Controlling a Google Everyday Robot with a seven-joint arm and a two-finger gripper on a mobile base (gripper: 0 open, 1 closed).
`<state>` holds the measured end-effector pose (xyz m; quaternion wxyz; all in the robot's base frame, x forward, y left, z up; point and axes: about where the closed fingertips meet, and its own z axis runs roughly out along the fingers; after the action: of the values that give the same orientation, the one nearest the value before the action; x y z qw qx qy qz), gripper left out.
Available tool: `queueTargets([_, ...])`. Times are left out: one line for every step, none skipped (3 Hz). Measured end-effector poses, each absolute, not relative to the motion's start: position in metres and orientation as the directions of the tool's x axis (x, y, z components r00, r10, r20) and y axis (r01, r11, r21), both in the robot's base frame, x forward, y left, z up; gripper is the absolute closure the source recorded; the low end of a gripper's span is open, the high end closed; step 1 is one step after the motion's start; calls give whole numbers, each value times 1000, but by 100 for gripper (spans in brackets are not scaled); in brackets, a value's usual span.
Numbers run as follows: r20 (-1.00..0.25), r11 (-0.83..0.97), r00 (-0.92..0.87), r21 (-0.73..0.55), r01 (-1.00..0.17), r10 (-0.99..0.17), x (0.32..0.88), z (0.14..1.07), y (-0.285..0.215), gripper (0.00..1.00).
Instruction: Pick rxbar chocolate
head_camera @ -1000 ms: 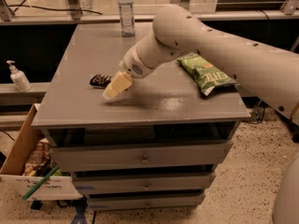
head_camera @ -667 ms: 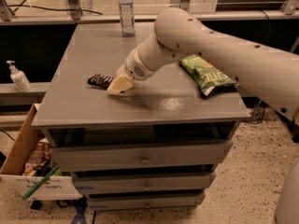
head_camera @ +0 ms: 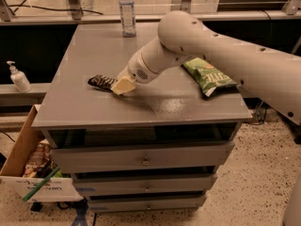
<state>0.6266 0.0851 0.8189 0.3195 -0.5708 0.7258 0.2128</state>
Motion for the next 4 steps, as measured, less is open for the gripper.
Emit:
queueTargets([-708, 261, -145, -57, -964, -691, 626, 820, 84, 100])
queueTargets([-720, 268, -140, -67, -961, -680, 628, 829, 81, 100])
queueTargets([-754, 279, -105, -107, -954, -648, 629, 857, 77, 100])
queueTargets([-783, 290, -66, -150, -945, -619, 630, 886, 71, 100])
